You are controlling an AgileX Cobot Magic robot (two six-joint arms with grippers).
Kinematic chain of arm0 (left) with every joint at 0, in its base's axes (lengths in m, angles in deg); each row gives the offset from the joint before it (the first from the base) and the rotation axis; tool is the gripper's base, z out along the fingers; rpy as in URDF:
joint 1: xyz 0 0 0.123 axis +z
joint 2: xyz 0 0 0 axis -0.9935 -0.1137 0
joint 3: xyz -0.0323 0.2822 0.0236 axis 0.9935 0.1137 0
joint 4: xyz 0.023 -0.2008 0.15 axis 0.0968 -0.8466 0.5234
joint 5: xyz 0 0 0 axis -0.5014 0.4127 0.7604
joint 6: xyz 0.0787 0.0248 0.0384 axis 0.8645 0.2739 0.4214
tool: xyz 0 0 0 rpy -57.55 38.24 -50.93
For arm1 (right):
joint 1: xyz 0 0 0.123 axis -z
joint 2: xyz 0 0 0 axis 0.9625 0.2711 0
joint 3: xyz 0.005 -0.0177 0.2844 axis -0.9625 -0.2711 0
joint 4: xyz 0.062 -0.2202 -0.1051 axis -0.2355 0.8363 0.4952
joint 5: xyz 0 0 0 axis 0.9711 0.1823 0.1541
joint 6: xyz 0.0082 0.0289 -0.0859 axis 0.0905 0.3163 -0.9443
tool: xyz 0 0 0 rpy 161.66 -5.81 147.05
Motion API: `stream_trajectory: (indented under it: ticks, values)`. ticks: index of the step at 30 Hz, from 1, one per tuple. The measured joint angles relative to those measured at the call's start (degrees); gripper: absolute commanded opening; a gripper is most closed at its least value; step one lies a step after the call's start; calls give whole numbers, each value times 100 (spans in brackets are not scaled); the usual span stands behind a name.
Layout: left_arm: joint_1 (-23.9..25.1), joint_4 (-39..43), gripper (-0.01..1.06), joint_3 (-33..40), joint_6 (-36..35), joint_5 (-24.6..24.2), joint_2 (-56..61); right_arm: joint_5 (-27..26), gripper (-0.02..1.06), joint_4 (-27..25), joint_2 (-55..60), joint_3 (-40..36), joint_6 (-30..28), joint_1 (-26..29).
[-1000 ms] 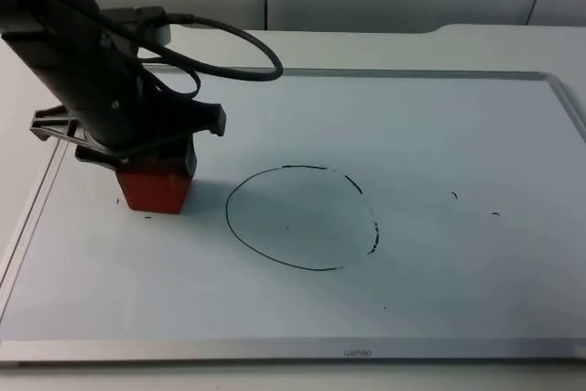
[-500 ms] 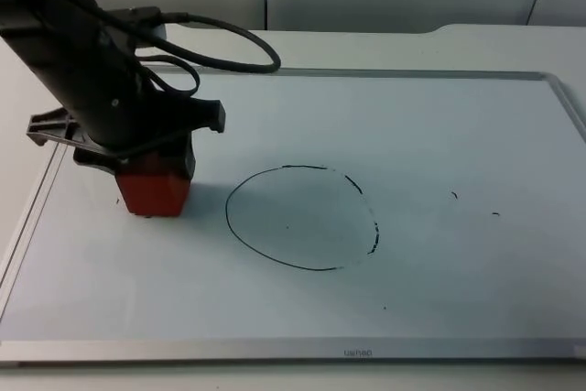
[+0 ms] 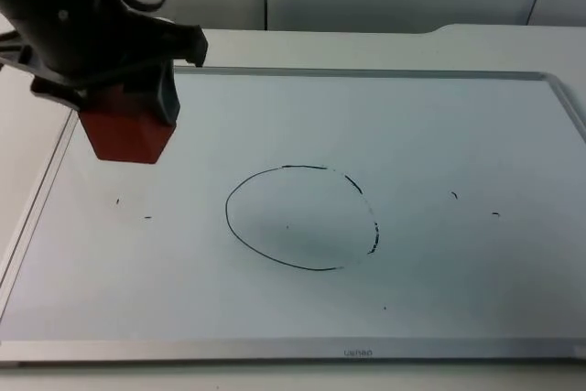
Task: Pick up one cube with the left hand and another cube with the right hand. First place the cube in the right hand at the target position, then stack the cube in the left hand on top.
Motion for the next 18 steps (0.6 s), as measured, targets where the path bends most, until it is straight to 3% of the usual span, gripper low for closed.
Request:
stream_trajectory:
  ticks: [8, 18]
  values:
    - [0, 361, 0, 0, -1, -580, 749, 61, 0, -276, 1182, 617, -249, 0]
    - [0, 561, 0, 0, 22, -1154, 1067, 268, 0, -1134, 2848, 1397, -1147, 0]
